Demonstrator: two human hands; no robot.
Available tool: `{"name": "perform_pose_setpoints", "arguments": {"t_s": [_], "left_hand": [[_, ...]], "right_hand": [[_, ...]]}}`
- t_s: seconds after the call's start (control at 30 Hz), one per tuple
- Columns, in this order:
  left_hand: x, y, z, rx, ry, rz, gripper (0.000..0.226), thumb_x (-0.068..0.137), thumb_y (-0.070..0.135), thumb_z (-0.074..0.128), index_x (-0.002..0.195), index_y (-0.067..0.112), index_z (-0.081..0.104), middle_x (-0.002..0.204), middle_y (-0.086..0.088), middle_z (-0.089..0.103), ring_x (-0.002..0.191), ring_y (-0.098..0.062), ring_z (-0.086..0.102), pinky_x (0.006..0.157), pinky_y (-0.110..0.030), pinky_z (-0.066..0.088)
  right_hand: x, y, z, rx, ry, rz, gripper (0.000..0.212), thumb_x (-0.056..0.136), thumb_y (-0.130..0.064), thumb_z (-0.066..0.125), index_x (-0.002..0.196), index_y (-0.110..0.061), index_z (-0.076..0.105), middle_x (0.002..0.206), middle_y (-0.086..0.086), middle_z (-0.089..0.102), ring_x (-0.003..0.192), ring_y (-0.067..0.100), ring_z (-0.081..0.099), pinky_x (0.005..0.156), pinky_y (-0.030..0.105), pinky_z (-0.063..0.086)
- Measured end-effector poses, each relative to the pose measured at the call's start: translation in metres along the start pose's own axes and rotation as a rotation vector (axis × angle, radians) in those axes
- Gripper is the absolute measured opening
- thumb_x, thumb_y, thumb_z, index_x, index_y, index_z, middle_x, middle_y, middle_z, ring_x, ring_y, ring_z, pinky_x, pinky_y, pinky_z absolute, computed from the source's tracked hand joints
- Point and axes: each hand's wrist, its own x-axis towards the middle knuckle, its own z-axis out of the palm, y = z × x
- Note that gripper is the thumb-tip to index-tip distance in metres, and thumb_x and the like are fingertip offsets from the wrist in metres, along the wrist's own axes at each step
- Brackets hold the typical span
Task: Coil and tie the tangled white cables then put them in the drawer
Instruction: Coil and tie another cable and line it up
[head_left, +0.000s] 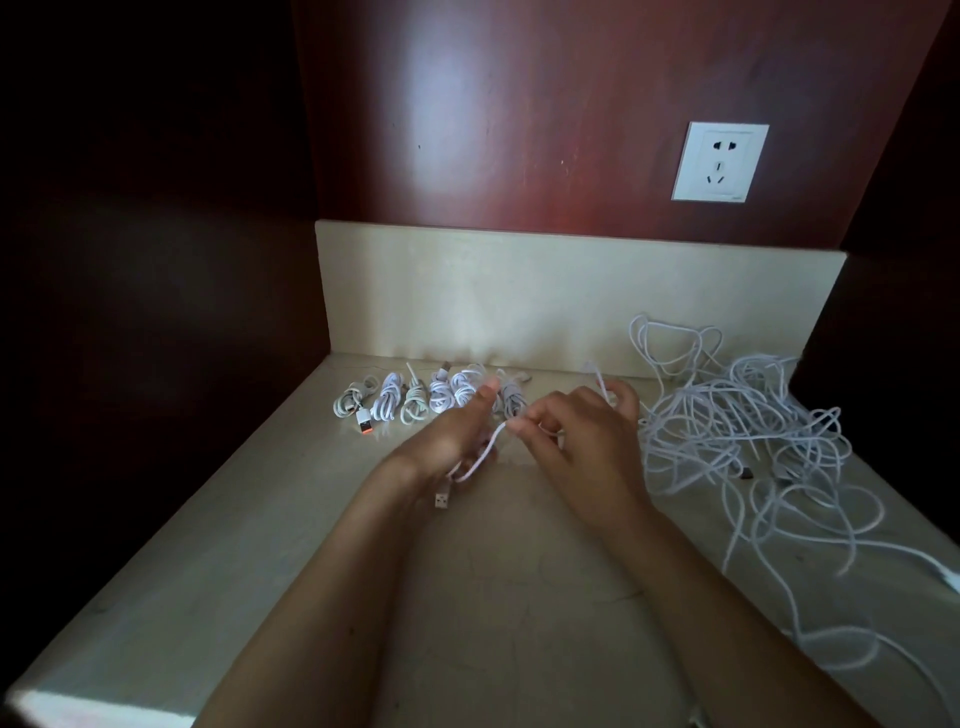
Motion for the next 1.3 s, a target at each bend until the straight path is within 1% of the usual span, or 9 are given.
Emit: {"name": "perform_pose_setpoints", "arguments": {"t_s": [0.17,0.33,0.43,0.7,0.87,0.93,1.03,1.13,1.3], "left_hand": [[-0.008,0.011,0.005,-0.115,-0.403,-0.264,0.075,0.080,0.085,0.014,0.059,0.019,0.045,0.050,0.004,0.033,0.035,-0.005,0.025,0.034,-0.012,0.018],[-0.014,0.015,0.001,-0.094,-0.537,-0.211,0.059,0.081,0.078,0.039,0.060,0.023,0.035,0.047,0.008,0.025,0.037,-0.003,0.019,0.033,-0.014,0.013],[-0.018,0.015,0.004,-0.034,-0.404,-0.098,0.049,0.097,0.058,0.036,0.063,0.022,0.033,0.047,0.007,0.026,0.039,-0.005,0.022,0.034,-0.015,0.019],[-0.009,0.015,0.008,-0.011,0.247,0.220,0.052,0.104,0.042,0.035,0.071,0.017,0.067,0.047,0.005,0.059,0.038,-0.006,0.043,0.040,-0.017,0.034],[0.001,0.012,-0.002,-0.359,0.239,0.201,0.061,0.104,0.045,0.031,0.069,0.019,0.074,0.080,0.001,0.076,0.073,-0.017,0.066,0.067,-0.032,0.048],[0.003,0.012,-0.003,-0.546,0.220,0.151,0.058,0.105,0.043,0.030,0.073,0.014,0.069,0.072,-0.002,0.074,0.073,-0.017,0.070,0.076,-0.034,0.053],[0.002,0.017,-0.003,-0.810,0.321,0.113,0.046,0.106,0.038,0.032,0.076,0.011,0.054,0.045,0.006,0.052,0.038,-0.009,0.050,0.044,-0.020,0.046],[0.005,0.013,-0.009,-0.634,0.512,0.135,0.042,0.105,0.037,0.035,0.072,0.016,0.049,0.041,0.010,0.040,0.035,-0.007,0.033,0.038,-0.017,0.029],[0.012,0.004,-0.008,0.007,0.551,0.128,0.048,0.103,0.041,0.038,0.070,0.010,0.055,0.061,-0.003,0.051,0.056,-0.023,0.043,0.062,-0.031,0.035]], "right_hand": [[-0.001,0.000,0.002,0.020,0.018,-0.006,0.021,0.090,-0.039,0.054,0.080,-0.023,0.063,0.067,-0.011,0.060,0.069,0.010,0.053,0.092,0.037,0.036],[-0.006,0.000,0.007,0.290,-0.107,0.118,0.020,0.095,-0.027,0.041,0.100,-0.021,0.060,0.081,-0.016,0.060,0.072,0.003,0.056,0.065,0.026,0.043],[-0.008,0.001,0.010,0.291,-0.128,0.152,0.017,0.097,-0.022,0.043,0.105,-0.025,0.057,0.070,-0.021,0.054,0.063,-0.004,0.051,0.059,0.022,0.036],[-0.010,-0.004,0.010,0.130,-0.211,0.177,0.015,0.100,-0.030,0.052,0.094,-0.018,0.057,0.071,0.000,0.061,0.068,0.027,0.059,0.060,0.038,0.043],[-0.014,-0.005,0.010,0.118,-0.346,0.132,0.012,0.097,-0.032,0.055,0.089,-0.025,0.061,0.068,-0.011,0.054,0.069,0.017,0.058,0.062,0.032,0.041],[-0.013,-0.004,0.010,0.128,-0.369,0.131,0.012,0.096,-0.032,0.056,0.090,-0.026,0.063,0.068,-0.012,0.055,0.071,0.014,0.058,0.063,0.030,0.040],[-0.014,-0.003,0.010,0.179,-0.408,0.128,0.014,0.092,-0.036,0.057,0.089,-0.026,0.067,0.077,-0.009,0.067,0.074,0.007,0.062,0.064,0.029,0.044],[-0.014,-0.003,0.008,0.248,-0.427,0.127,0.029,0.082,-0.049,0.049,0.082,-0.026,0.067,0.076,-0.011,0.068,0.070,0.004,0.062,0.067,0.030,0.050],[-0.014,-0.009,0.005,0.420,-0.268,0.179,0.017,0.067,-0.039,0.054,0.065,-0.025,0.062,0.055,-0.012,0.057,0.052,0.003,0.052,0.056,0.023,0.040]]}}
